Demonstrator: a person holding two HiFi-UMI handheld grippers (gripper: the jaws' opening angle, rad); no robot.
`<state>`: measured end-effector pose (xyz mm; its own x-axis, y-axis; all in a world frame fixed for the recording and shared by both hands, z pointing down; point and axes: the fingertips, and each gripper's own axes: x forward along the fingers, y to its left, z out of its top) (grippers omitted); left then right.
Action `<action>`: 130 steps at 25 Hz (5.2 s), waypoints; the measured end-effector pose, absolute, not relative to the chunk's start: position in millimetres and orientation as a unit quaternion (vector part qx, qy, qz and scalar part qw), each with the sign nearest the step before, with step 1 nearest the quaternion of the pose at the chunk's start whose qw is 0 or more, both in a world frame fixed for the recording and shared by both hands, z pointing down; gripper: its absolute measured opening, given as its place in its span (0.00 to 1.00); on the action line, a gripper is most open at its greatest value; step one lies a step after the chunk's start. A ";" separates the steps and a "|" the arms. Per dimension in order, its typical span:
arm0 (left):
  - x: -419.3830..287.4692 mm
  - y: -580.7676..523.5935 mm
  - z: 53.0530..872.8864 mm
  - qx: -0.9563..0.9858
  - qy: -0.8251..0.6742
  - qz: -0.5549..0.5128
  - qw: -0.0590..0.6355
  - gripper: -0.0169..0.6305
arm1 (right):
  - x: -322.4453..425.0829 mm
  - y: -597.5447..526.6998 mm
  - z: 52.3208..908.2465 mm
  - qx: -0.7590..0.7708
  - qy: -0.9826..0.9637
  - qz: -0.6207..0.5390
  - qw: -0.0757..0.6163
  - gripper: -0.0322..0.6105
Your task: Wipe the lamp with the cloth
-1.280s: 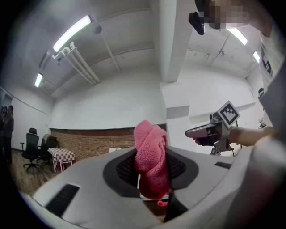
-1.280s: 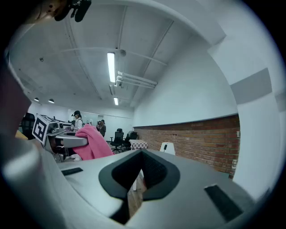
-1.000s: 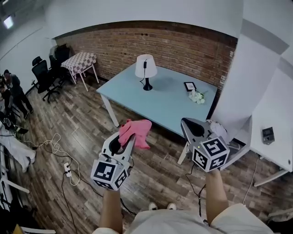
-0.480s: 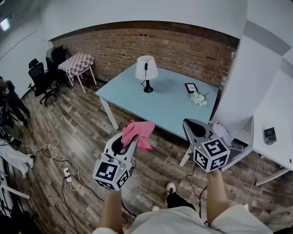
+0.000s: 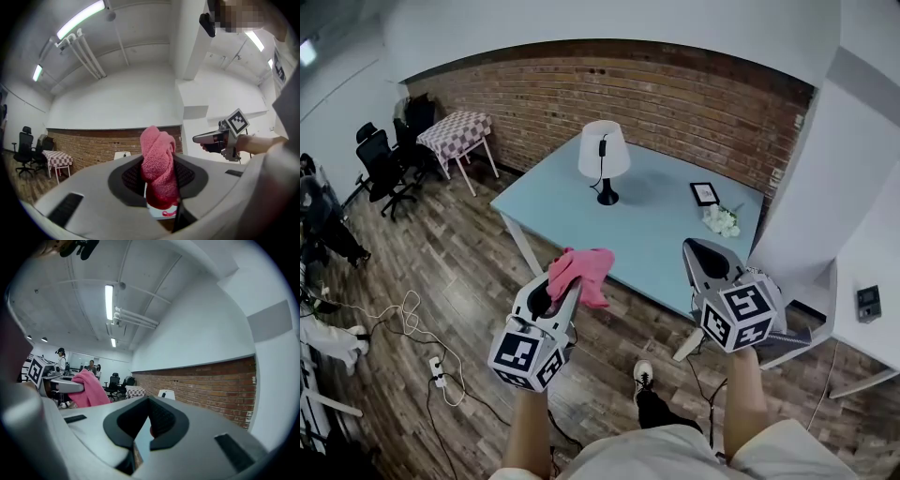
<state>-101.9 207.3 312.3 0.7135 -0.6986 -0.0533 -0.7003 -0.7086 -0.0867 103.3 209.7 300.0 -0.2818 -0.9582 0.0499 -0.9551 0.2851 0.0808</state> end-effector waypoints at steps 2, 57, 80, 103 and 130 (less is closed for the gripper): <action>-90.3 177.6 313.6 -0.922 0.383 0.006 0.050 0.23 | 116.9 178.3 301.9 0.597 -0.801 -0.015 0.042 0.07; 0.1 -304.4 330.7 -0.898 0.437 -0.033 0.042 0.23 | 192.4 -219.3 341.4 0.584 -0.807 0.038 0.080 0.07; 20.8 -354.7 421.5 -0.926 0.372 -0.060 0.007 0.24 | 146.6 -363.0 358.8 0.469 -0.876 0.005 0.115 0.07; 6.5 -339.6 523.5 -0.912 0.386 -0.119 -0.075 0.24 | 112.8 -355.0 401.5 0.142 -0.875 -0.152 0.436 0.22; 50.0 -282.7 374.0 -0.935 0.354 -0.022 -0.020 0.23 | 96.2 -348.3 417.7 0.031 -0.809 -0.129 0.573 0.17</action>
<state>50.0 -282.7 374.0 0.7484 -0.6610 0.0542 -0.6627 -0.7486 0.0213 96.2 -348.3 417.7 -0.3418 -0.1977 0.9187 0.0974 0.9649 0.2439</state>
